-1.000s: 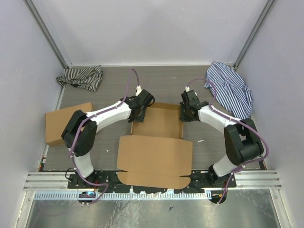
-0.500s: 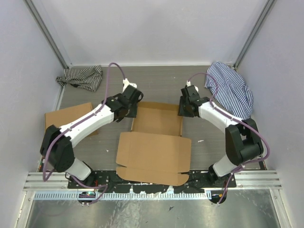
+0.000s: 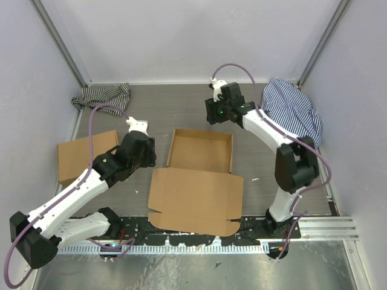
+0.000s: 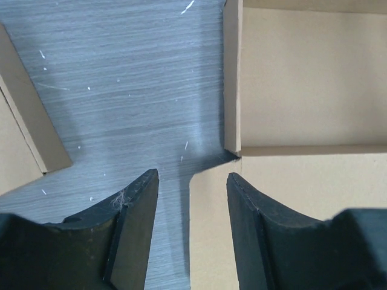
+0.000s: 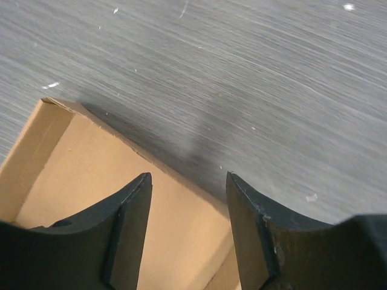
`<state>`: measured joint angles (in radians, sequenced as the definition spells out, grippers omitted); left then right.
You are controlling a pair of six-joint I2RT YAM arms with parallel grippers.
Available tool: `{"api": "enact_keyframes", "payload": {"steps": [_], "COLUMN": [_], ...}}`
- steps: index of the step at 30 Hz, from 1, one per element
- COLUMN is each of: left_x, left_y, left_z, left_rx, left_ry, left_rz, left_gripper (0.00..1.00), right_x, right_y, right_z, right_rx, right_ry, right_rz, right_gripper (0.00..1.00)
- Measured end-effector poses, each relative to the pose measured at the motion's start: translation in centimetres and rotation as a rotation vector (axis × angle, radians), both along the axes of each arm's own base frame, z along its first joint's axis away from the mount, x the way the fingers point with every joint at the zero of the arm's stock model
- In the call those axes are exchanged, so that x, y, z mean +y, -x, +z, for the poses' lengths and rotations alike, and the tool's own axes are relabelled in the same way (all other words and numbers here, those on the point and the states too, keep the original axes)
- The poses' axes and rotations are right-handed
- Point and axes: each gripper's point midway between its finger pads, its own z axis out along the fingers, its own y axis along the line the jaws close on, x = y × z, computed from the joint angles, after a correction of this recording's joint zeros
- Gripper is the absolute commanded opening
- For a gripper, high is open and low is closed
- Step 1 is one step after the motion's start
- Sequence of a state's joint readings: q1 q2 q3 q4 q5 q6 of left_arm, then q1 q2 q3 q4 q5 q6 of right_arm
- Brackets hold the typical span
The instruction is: Fold the paper box
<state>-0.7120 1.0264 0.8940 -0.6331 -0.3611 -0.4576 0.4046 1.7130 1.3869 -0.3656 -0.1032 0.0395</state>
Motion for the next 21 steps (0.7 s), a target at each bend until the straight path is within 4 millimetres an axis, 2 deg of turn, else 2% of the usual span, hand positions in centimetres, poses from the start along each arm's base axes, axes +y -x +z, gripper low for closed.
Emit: {"api": "enact_keyframes", "payload": {"steps": [2, 4, 7, 9, 12, 18, 21], "left_x": [0.3, 0.6, 1.1, 1.2, 1.3, 1.3, 1.2], "left_y": [0.7, 1.4, 2.2, 2.6, 3.1, 3.2, 3.2], "left_z": [-0.3, -1.0, -1.8, -2.0, -1.9, -1.7, -1.7], "left_rx": [-0.001, 0.008, 0.019, 0.021, 0.014, 0.007, 0.007], "left_ry": [0.021, 0.032, 0.038, 0.052, 0.079, 0.098, 0.101], "left_rz": [-0.004, -0.007, -0.006, -0.004, -0.003, -0.001, -0.002], "left_gripper": [0.56, 0.56, 0.55, 0.55, 0.55, 0.56, 0.56], "right_x": [1.5, 3.2, 5.4, 6.2, 7.0, 7.8, 8.1], "right_y": [-0.8, -1.1, -0.7, -0.4, -0.1, -1.9, -2.4], "right_z": [-1.7, -4.2, -7.6, -8.8, -8.9, -6.0, -6.3], "right_rx": [0.004, 0.026, 0.066, 0.080, 0.078, 0.002, 0.001], "right_ry": [0.038, 0.092, 0.158, 0.185, 0.198, 0.191, 0.201], "right_rz": [0.065, 0.134, 0.228, 0.271, 0.312, 0.343, 0.356], "right_gripper": [0.59, 0.59, 0.59, 0.59, 0.59, 0.59, 0.58]}}
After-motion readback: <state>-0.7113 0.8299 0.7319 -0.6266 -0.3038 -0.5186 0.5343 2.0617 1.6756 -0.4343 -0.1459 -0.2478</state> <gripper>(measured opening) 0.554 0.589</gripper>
